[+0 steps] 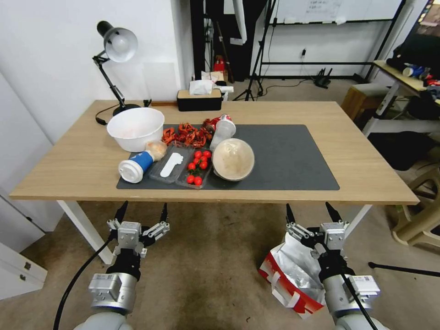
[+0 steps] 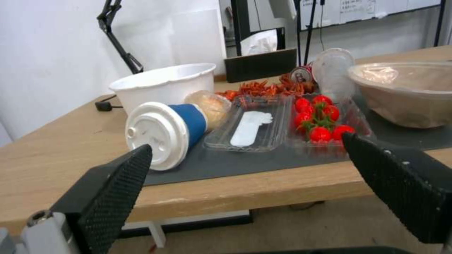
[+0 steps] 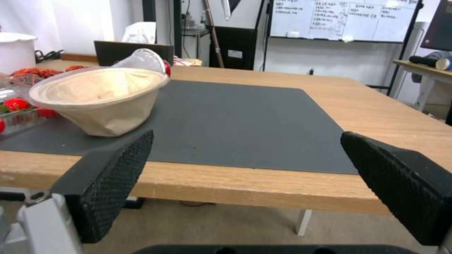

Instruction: Pick up the food delivery bag from the floor and place it on the table.

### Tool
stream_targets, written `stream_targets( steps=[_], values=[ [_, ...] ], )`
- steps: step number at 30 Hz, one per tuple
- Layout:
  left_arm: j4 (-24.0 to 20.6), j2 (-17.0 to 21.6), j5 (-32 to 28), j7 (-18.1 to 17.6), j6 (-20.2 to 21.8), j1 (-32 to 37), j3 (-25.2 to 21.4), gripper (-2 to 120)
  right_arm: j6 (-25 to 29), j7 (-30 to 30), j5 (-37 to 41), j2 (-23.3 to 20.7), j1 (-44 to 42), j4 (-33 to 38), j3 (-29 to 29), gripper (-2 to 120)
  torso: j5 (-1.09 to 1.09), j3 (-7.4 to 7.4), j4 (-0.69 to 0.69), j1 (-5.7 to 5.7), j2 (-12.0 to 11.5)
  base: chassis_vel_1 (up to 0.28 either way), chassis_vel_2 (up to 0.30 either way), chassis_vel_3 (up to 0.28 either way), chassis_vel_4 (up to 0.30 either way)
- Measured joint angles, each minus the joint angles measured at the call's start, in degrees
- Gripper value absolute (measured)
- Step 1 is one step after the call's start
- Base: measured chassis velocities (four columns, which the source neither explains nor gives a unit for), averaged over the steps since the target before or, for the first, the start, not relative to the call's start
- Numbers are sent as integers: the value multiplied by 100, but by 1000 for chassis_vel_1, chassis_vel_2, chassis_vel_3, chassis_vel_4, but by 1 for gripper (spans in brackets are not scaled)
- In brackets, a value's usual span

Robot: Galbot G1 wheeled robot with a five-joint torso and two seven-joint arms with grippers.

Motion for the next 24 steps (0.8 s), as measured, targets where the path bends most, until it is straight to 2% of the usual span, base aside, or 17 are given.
stream_targets(
  steps=[21, 24],
  values=[
    [0, 0, 0, 0, 0, 0, 0, 100, -4, -2, 0, 1, 0, 0, 1, 100, 0, 0, 0, 0, 0, 0, 0, 0, 0],
    [0, 10, -23, -43, 39, -8, 26, 100, -145, -207, -5, 76, -1, -62, 100, 100, -2, 0, 1, 0, 0, 0, 0, 0, 0]
  ],
)
